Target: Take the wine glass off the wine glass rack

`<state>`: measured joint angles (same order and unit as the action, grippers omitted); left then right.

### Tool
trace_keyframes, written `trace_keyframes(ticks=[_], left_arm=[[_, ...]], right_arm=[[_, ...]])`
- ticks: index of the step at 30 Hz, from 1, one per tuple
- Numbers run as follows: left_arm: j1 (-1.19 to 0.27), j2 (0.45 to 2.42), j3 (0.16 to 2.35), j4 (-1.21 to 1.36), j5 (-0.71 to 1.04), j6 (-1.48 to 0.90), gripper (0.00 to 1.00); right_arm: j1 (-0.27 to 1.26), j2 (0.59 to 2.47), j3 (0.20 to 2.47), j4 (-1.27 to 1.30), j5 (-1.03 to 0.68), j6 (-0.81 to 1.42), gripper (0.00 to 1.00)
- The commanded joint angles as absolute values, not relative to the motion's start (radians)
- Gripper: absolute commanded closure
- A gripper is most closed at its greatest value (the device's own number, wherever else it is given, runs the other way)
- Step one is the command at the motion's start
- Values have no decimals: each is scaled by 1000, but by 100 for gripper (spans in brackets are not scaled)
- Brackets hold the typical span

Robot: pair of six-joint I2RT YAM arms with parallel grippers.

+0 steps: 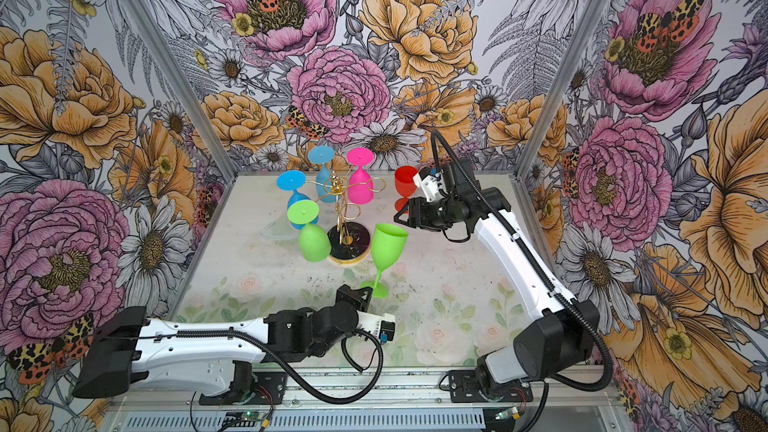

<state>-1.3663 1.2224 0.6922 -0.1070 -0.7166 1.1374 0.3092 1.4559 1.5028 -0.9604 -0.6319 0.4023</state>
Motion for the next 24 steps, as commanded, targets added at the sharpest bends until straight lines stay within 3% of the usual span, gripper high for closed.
trace_keyframes(ticks=[1, 11, 24], left_arm=[[-1375, 1226, 675, -27, -782, 1189, 100], [-1376, 1238, 650, -1, -852, 1217, 100], [-1381, 1258, 599, 130, -912, 1324, 100]], right_arm=[[316, 1471, 1532, -986, -648, 368, 42], [326, 1474, 1521, -1018, -681, 335, 45], [336, 1497, 1513, -1034, -740, 310, 64]])
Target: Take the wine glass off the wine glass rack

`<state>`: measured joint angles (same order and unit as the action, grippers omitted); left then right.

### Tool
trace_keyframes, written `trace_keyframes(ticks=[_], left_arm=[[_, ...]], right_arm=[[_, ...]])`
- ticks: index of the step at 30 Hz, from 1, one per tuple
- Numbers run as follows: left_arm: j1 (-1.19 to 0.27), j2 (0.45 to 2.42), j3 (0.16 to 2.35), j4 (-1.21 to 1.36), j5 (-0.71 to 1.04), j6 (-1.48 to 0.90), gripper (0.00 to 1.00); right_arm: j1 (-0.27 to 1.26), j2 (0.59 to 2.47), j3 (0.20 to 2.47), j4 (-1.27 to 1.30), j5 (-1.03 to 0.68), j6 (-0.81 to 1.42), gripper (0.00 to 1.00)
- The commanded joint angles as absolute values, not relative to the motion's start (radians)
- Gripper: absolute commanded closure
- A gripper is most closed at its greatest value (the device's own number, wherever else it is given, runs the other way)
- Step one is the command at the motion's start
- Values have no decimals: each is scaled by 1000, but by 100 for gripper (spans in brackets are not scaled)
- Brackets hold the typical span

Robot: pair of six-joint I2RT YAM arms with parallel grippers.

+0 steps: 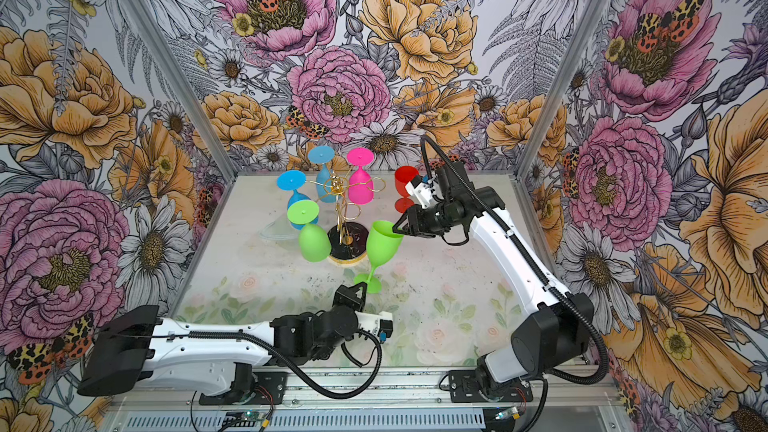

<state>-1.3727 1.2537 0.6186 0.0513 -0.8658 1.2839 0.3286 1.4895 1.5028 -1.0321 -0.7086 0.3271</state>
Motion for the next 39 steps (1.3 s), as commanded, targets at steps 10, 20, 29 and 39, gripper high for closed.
trace_keyframes(ticks=[10, 20, 29, 39], left_arm=[[-1383, 1273, 583, 176, -939, 1360, 100], [-1388, 1311, 587, 179, -958, 1328, 94], [-1419, 1326, 580, 176, -961, 1260, 76], [-1466, 1250, 612, -40, -871, 921, 48]], right_arm=[[340, 1500, 1513, -1039, -741, 300, 80], [339, 1486, 1499, -1039, -705, 288, 99], [332, 1467, 1499, -1038, -638, 288, 100], [310, 1438, 1513, -1036, -509, 280, 100]])
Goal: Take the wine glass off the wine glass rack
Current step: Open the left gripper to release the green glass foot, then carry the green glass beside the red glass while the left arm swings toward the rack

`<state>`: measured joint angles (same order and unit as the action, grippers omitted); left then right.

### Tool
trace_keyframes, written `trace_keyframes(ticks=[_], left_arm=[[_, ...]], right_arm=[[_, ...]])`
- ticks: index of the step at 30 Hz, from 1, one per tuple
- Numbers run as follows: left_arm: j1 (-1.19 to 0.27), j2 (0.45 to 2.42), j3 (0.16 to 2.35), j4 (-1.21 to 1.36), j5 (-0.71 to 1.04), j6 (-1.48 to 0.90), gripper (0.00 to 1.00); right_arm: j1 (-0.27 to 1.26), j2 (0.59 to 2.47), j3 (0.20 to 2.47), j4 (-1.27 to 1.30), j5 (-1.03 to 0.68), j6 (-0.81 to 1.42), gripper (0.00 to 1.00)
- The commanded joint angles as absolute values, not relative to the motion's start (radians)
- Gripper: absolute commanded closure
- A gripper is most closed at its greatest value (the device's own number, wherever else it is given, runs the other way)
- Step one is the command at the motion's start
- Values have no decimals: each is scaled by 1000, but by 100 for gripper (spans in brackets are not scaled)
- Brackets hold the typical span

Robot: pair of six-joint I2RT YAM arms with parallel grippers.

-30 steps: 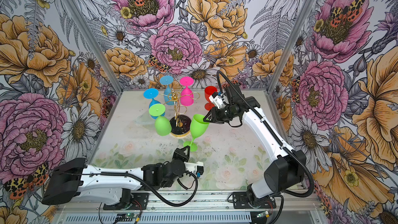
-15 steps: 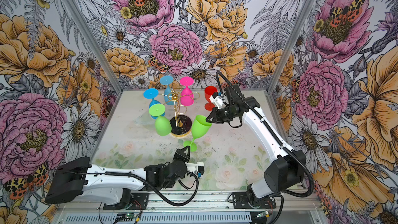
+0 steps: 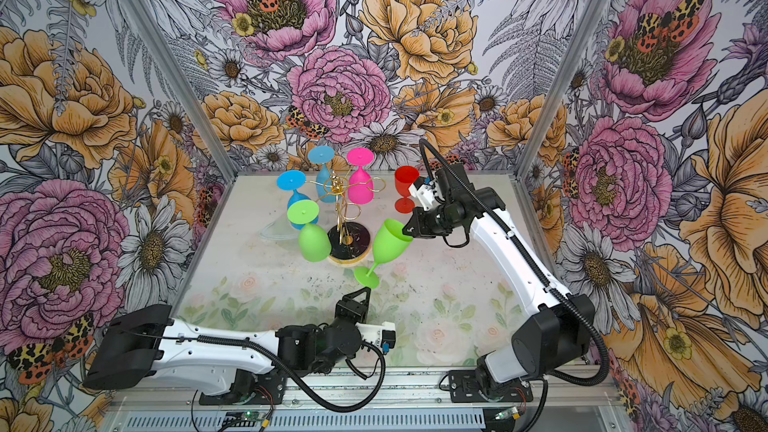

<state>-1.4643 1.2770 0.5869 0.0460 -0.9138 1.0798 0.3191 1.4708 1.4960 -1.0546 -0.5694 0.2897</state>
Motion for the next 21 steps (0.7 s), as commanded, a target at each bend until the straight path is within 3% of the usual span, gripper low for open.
trace_keyframes(ticks=[1, 5, 21], left_arm=[[-1466, 1246, 622, -70, -865, 879, 46], [-1451, 1230, 678, -193, -852, 690, 30], [-1265, 904, 692, -379, -663, 215, 15]], right_arm=[[310, 1434, 1513, -1035, -489, 276, 100], [308, 1424, 1511, -1034, -369, 263, 100], [256, 1468, 1510, -970, 4, 226, 100]])
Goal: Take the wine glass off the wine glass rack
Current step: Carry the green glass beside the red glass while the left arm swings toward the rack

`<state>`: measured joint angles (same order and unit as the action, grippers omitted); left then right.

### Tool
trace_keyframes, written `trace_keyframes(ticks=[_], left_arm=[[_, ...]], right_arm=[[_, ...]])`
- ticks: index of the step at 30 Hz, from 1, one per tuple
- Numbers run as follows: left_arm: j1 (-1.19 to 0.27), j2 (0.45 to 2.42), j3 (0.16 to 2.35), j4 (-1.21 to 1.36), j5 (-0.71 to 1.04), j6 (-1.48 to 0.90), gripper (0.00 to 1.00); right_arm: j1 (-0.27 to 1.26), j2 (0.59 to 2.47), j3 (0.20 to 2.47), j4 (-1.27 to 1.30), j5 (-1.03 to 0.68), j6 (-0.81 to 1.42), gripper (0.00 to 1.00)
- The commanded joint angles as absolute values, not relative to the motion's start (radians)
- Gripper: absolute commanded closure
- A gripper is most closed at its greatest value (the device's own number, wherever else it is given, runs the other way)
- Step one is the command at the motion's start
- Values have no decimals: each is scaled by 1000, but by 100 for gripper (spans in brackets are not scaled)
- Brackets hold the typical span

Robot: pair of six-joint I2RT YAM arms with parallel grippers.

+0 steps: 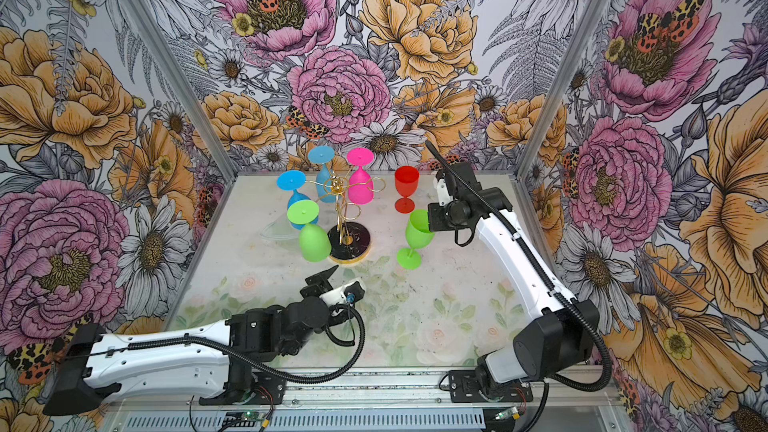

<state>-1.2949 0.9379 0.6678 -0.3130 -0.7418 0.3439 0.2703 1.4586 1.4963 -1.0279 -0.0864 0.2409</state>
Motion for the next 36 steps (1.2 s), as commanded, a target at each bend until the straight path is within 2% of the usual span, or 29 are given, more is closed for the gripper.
trace_keyframes(ticks=[1, 8, 20, 36], left_arm=[[-1248, 889, 695, -399, -648, 195, 15], [-1121, 825, 714, -496, -514, 88, 15], [-920, 765, 749, -567, -356, -9, 14], [-770, 678, 745, -610, -334, -50, 12]], right_arm=[[251, 1477, 1510, -959, 24, 225, 100], [211, 1548, 1522, -880, 99, 235, 100], [153, 1740, 1645, -809, 118, 252, 100], [135, 1991, 1898, -808, 138, 255, 100]])
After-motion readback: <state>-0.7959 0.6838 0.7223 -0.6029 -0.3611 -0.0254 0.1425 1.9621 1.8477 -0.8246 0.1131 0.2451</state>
